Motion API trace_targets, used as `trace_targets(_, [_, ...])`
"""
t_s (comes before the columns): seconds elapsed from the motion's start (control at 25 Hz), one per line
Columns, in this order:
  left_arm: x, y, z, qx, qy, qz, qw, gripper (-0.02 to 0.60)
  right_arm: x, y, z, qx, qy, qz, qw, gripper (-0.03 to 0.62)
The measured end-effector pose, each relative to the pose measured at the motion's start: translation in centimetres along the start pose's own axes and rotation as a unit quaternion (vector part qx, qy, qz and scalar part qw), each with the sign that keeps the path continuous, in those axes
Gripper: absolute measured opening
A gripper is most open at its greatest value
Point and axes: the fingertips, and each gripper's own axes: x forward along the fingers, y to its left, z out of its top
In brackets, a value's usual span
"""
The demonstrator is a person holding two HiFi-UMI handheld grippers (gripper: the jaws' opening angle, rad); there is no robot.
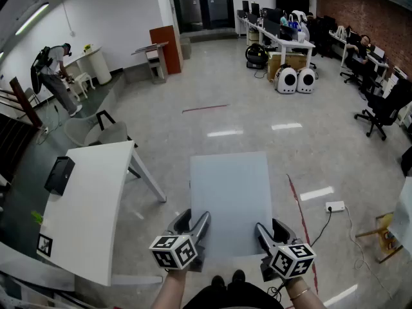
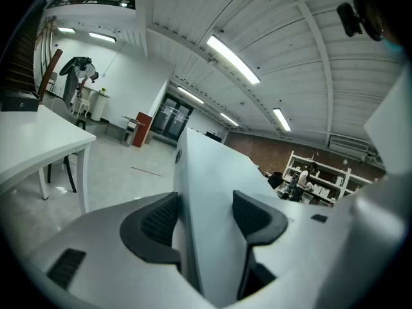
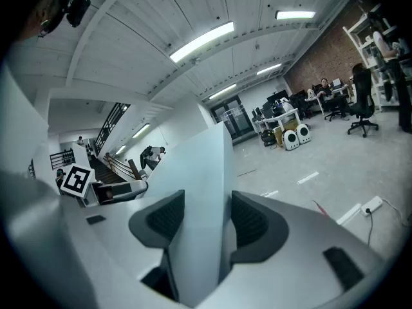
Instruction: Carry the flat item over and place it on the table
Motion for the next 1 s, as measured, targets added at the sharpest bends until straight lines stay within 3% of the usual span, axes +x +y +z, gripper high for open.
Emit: trace_targets(1.0, [6.5, 3.1, 2.5, -0.017, -0.011, 0.035, 0.9992, 0.268, 7.9, -3.3, 3.5, -0.005, 0.006, 0.029, 1.0, 0.233])
